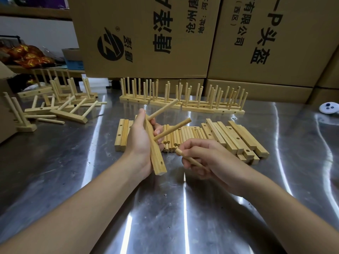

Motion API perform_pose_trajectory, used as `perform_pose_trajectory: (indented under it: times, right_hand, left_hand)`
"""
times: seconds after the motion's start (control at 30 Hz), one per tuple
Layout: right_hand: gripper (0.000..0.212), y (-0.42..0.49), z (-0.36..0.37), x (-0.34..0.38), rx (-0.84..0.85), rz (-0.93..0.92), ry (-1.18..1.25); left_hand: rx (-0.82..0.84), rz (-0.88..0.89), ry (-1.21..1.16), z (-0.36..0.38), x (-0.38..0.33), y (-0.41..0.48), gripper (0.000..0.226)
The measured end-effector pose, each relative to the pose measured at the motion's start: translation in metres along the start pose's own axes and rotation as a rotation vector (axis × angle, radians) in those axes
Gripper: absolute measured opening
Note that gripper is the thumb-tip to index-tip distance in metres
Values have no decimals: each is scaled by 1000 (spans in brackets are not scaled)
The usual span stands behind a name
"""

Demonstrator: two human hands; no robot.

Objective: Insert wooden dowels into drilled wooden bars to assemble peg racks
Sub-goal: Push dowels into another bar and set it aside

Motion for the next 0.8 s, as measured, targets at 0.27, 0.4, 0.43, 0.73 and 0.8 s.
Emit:
perform_pose_trajectory:
  times: [0.27, 0.4, 0.43, 0.73, 0.8]
  right_hand:
    - [13, -2, 2, 0, 23, -91, -137]
    - [13, -3, 8, 2, 62, -126, -157]
    - [12, -4, 11, 2, 71, -133, -161]
    - [14, -2, 14, 1, -15, -212, -280]
    - [15, -2, 15, 1, -21, -224, -295]
  left_hand:
    - [2, 5, 28, 0, -1, -1, 51]
    - [4, 16, 62, 0, -1, -3, 51]
    - [6, 17, 72, 0, -2, -3, 51]
    - [40, 30, -57, 4, -4, -2, 50]
    - [63, 41, -43, 5, -5, -3, 49]
Point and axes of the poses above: each hand's wrist, its own y-axis towards the middle knuckle, its own z-axis out of the palm, x = y × z, the point moved 5 cm from there along y, towards the middle knuckle, and after that the axes turned 11 degrees about z, right-handed, at the moved point
